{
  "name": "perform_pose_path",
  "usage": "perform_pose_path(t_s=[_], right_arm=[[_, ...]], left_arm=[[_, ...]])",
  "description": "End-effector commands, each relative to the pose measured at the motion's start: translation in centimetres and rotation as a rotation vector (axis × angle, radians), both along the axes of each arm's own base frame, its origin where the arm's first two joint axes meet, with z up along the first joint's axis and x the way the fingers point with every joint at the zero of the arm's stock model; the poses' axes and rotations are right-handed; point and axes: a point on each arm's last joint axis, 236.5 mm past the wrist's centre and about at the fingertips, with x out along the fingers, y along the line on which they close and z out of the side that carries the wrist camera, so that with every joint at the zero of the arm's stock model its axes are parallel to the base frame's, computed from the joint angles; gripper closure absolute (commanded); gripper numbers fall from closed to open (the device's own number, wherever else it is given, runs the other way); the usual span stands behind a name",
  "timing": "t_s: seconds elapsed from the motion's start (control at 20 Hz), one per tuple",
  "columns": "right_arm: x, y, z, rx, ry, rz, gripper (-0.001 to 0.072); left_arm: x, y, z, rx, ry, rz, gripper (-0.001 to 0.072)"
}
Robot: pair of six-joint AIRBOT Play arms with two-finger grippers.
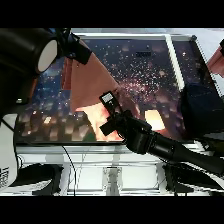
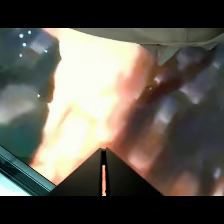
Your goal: Fold the clothes and pants, and hang the long-sleeved shirts on hangers.
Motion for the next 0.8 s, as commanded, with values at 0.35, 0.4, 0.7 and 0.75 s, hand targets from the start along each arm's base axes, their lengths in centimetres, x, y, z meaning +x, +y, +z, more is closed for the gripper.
perform_pose_path(t_s=[0.35,0.4,0.7,0.75], right_arm=[[0.1,8.2,7.4,0.585,-0.004,0.022,0.026],[-0.2,9.5,7.6,0.647,0.02,0.034,0.0261],[0.4,9.9,4.0,0.6,0.08,-0.024,0.0265],[0.8,8.8,3.5,0.557,0.073,-0.051,0.027]], left_arm=[[-3.0,1.3,1.2,-0.148,0.039,0.049,0.0678],[-2.7,0.0,0.6,-0.171,0.053,0.023,0.0678],[-1.6,-6.5,-2.0,-0.276,0.12,-0.108,0.0678],[-0.9,-5.4,-2.7,-0.238,0.115,-0.071,0.0678]])
